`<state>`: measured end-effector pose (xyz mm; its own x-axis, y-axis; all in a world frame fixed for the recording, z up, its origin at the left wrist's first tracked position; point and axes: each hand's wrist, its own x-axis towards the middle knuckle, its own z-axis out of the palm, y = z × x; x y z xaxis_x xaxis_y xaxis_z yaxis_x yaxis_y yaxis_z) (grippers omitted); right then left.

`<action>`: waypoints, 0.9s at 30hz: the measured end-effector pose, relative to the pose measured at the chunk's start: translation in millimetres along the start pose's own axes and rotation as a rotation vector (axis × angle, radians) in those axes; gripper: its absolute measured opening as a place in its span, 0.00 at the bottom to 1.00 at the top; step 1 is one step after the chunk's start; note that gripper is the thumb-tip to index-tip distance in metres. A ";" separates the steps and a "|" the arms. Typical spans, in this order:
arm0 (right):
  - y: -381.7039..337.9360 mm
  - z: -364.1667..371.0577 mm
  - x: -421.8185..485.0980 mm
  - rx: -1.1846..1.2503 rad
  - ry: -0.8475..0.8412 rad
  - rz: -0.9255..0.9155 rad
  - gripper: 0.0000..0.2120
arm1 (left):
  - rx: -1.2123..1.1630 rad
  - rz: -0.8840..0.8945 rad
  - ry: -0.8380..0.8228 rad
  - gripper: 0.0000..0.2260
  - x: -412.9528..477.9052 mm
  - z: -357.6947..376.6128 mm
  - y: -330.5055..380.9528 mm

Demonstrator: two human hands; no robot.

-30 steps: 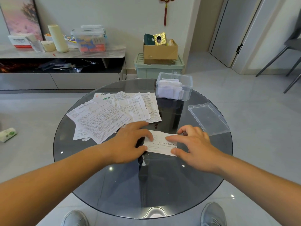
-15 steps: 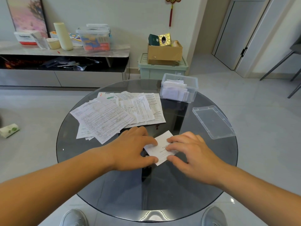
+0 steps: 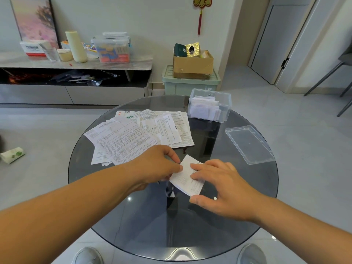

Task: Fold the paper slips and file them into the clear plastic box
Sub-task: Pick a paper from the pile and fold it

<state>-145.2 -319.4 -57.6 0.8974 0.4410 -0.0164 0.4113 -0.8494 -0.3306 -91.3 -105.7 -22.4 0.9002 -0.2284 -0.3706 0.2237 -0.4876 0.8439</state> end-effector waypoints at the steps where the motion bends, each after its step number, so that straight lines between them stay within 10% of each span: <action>1: 0.0 -0.8 0.1 0.004 -0.005 0.001 0.31 | -0.012 -0.014 -0.028 0.06 -0.8 -1.1 0.6; 9: 5.1 -0.8 -1.0 0.032 0.031 0.046 0.43 | -0.125 -0.033 -0.321 0.09 -6.4 -5.8 -6.6; 15: 7.4 6.5 2.5 -0.015 0.134 0.001 0.29 | -0.169 -0.011 -0.404 0.16 -13.7 -11.6 -8.9; 19: 8.3 4.8 6.5 0.099 0.203 0.001 0.10 | 0.086 0.117 -0.347 0.14 -14.0 -7.3 -12.1; 27: 8.5 0.9 21.9 0.226 0.249 0.266 0.13 | 0.634 0.431 0.163 0.17 19.1 16.7 -20.5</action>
<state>-122.1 -316.7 -61.6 0.9900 0.1083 0.0902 0.1401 -0.8267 -0.5449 -84.9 -114.2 -53.2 0.9138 -0.4041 0.0421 -0.3695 -0.7837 0.4993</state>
